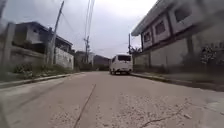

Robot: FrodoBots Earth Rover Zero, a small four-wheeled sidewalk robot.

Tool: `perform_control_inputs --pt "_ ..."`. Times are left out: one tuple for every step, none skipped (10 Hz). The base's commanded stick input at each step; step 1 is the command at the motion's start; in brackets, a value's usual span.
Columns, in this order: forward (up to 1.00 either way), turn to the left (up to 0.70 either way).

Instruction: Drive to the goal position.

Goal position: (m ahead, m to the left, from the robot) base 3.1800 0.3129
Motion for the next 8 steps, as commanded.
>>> perform_control_inputs --pt "0.5 0.0" --pt "0.5 0.0" --pt "0.5 0.0" --pt "0.5 0.0" --pt "0.5 -0.09" --pt "0.5 -0.33" --pt "0.5 -0.5" --pt "0.5 -0.5"
